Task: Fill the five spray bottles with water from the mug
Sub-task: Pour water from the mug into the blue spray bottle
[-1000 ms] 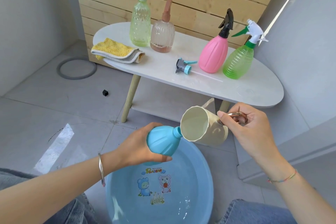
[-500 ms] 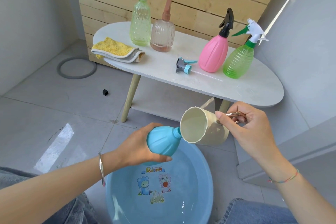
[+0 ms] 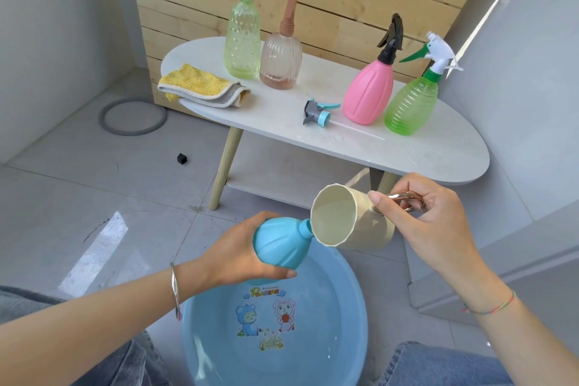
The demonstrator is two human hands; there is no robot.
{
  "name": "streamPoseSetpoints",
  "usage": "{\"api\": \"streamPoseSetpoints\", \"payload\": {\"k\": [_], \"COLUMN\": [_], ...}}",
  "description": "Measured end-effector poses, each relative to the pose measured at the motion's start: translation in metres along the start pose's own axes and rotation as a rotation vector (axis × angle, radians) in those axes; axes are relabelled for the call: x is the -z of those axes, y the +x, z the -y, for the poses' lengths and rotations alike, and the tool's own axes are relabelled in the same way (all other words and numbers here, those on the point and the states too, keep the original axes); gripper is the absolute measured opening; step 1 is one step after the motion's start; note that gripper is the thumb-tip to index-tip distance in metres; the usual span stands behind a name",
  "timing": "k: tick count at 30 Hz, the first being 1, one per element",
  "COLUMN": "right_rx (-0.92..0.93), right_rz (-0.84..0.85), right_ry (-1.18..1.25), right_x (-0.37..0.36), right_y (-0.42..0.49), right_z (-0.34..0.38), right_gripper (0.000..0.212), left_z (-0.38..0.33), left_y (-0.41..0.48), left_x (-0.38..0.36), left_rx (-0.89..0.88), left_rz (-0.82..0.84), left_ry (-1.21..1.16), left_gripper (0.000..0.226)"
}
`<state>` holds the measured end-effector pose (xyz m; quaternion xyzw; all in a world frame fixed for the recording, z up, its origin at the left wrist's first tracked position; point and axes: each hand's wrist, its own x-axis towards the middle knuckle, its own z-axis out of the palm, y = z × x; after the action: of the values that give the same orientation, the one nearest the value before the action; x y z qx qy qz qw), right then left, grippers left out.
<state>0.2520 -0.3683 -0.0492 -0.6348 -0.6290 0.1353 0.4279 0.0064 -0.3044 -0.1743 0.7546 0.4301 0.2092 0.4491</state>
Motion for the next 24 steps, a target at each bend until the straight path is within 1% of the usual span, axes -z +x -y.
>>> {"api": "streamPoseSetpoints", "payload": {"k": [7, 19, 24], "right_rx": [0.003, 0.034, 0.067], "right_rz": [0.016, 0.025, 0.025], "right_ry": [-0.009, -0.026, -0.052], "right_x": [0.0004, -0.0008, -0.0014], "right_y": [-0.0003, -0.0009, -0.0008], "right_z": [0.0012, 0.0021, 0.0021], "right_gripper": [0.038, 0.033, 0.034], "left_z": [0.0005, 0.0022, 0.0004], "left_y": [0.0000, -0.0003, -0.0019], "left_x": [-0.0009, -0.0018, -0.0019], "left_rx": [0.008, 0.015, 0.009], "left_rz": [0.005, 0.022, 0.019], "left_ry": [-0.005, -0.007, 0.002], "left_gripper": [0.081, 0.087, 0.081]}}
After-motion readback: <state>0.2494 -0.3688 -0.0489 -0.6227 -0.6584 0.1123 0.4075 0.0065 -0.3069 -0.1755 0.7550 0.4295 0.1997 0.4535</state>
